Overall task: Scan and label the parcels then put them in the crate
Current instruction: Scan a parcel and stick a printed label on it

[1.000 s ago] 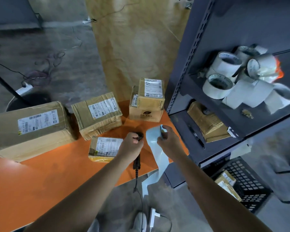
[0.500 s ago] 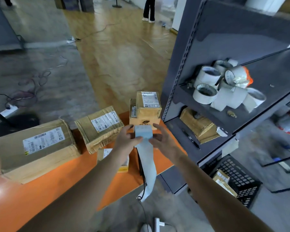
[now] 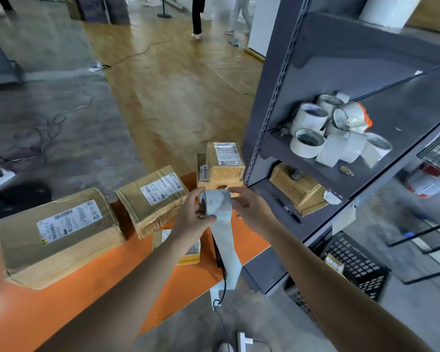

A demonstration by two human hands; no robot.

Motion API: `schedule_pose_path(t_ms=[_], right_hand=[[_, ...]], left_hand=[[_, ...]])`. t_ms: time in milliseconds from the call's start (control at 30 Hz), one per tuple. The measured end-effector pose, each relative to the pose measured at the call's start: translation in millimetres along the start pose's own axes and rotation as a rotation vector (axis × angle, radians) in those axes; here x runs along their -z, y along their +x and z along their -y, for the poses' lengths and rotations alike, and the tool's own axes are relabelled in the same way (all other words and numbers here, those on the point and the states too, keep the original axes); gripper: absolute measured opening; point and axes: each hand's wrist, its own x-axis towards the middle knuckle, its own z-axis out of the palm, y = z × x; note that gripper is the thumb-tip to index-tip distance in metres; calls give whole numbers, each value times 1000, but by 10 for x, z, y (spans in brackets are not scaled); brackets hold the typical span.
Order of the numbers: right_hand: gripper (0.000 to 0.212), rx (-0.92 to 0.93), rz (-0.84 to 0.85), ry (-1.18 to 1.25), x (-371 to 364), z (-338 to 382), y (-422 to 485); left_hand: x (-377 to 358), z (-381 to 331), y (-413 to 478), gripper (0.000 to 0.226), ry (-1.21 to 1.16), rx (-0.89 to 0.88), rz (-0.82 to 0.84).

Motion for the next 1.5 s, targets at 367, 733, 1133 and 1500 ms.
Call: schedule_pose_path(t_ms=[367, 733, 1133, 1500], right_hand=[[13, 95, -139, -155, 3, -11, 51], [11, 62, -126, -201, 34, 8, 101], [11, -9, -170, -149, 24, 61, 99], [14, -217, 35, 166, 117, 34, 128]], left_hand=[[-35, 104, 31, 74, 157, -74, -45], [-69, 127, 70, 73, 218, -74, -50], [-167, 114, 128, 68, 60, 25, -55], [-203, 64, 121, 55, 20, 102, -82]])
